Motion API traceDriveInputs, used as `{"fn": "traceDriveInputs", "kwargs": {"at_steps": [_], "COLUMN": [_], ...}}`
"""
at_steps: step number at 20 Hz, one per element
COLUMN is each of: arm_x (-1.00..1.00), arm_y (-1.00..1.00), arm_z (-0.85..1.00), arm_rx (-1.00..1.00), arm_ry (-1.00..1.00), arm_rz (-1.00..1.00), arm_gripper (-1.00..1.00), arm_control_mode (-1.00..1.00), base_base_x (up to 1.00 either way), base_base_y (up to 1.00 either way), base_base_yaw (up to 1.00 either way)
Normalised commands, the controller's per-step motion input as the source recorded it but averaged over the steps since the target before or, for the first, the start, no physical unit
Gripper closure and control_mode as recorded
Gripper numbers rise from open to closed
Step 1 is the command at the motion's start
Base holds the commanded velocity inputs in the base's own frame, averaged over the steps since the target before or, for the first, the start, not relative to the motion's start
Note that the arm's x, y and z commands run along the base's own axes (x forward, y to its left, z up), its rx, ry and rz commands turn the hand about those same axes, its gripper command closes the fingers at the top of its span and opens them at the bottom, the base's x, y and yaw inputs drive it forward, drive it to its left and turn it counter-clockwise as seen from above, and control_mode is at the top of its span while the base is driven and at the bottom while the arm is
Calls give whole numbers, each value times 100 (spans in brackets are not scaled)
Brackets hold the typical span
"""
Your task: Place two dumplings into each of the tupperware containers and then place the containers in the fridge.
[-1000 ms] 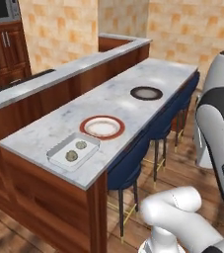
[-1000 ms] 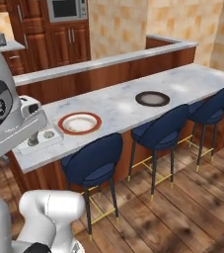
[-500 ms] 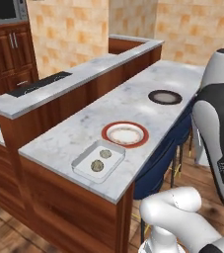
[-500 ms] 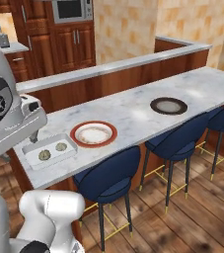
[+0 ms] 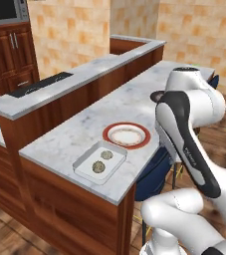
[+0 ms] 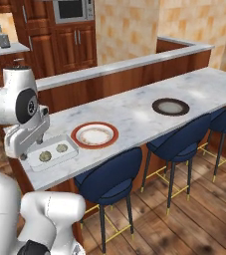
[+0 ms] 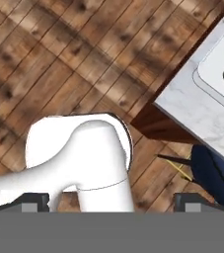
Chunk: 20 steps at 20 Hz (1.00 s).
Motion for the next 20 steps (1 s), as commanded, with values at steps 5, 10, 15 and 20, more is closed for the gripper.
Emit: {"fn": "traceDriveInputs", "kwargs": {"at_steps": [5,10,15,20], "arm_x": [76,46,23,8], "arm_y": [25,67,92,88], "arm_z": [-85,-46,-37,-40], "arm_rx": [0,-1,0,0], "arm_ry": [0,-4,0,-1], "arm_rz": [16,-6,-10,-9], "arm_gripper": [-100,-100,-100,-100], "arm_control_mode": [-100,-100,-100,-100], "base_base_x": [0,0,0,0], "base_base_y": [0,0,0,0], "base_base_yaw": [0,0,0,0]}}
